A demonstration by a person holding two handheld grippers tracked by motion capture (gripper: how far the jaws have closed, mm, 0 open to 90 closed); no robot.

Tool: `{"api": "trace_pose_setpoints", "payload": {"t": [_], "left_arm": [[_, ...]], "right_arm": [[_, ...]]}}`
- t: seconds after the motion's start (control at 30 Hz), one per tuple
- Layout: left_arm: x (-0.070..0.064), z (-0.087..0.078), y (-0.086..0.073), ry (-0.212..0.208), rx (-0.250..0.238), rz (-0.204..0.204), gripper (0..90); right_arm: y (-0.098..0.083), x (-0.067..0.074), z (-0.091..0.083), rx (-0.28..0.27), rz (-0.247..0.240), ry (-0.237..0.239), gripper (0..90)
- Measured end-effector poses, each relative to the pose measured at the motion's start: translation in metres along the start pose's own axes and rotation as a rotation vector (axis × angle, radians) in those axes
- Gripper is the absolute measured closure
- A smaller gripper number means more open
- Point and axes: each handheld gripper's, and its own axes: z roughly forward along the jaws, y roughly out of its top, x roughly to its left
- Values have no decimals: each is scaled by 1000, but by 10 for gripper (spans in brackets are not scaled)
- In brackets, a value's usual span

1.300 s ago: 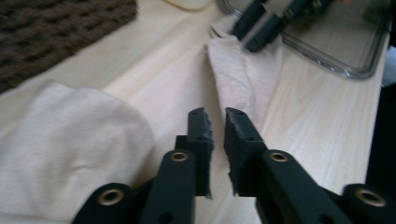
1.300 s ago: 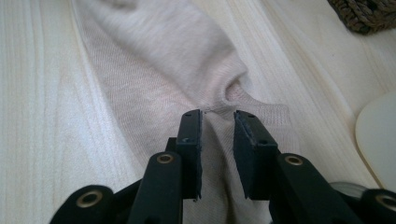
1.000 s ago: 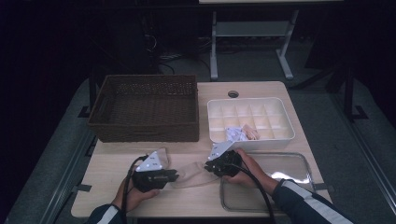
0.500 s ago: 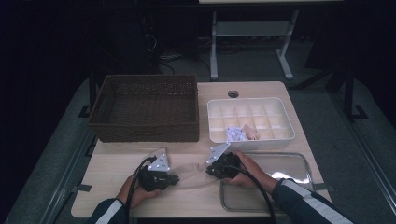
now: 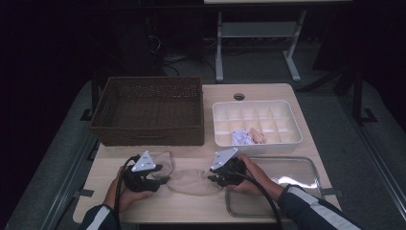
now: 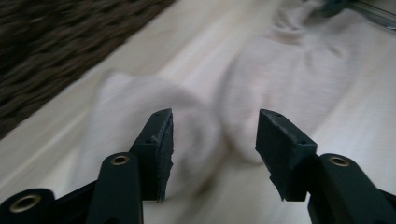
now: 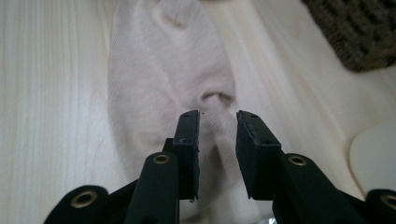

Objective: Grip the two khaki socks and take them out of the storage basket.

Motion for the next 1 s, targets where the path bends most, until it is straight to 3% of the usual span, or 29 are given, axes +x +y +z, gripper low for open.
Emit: {"api": "trace_pose_setpoints", "payload": {"t": [0.03,0.13,0.2,0.3,0.4,0.5,0.6,0.7,0.87,1.0], "left_arm": [[3,0,-2,9,7,-2,454],[15,5,-6,17,25,-20,470],[21,11,-7,10,50,-1,524],[24,20,-10,-8,79,-13,603],[25,24,-8,-6,83,-6,632],[28,25,-8,-8,78,-13,712],[30,27,-6,-7,77,-8,783],[28,30,-3,-27,73,-4,851],[21,42,6,-110,42,-1,860],[14,54,17,-151,37,32,860]], "right_arm": [[1,0,1,-20,22,4,694],[6,0,6,-31,15,6,706],[10,2,14,-26,-22,-1,711],[12,3,25,-14,-50,29,719],[10,5,29,-3,-58,41,724],[9,6,28,0,-52,65,725],[9,10,29,-7,-75,85,726],[10,16,28,-1,-78,108,724],[9,19,26,-1,-86,128,722],[9,20,26,-2,-90,135,722]]}}
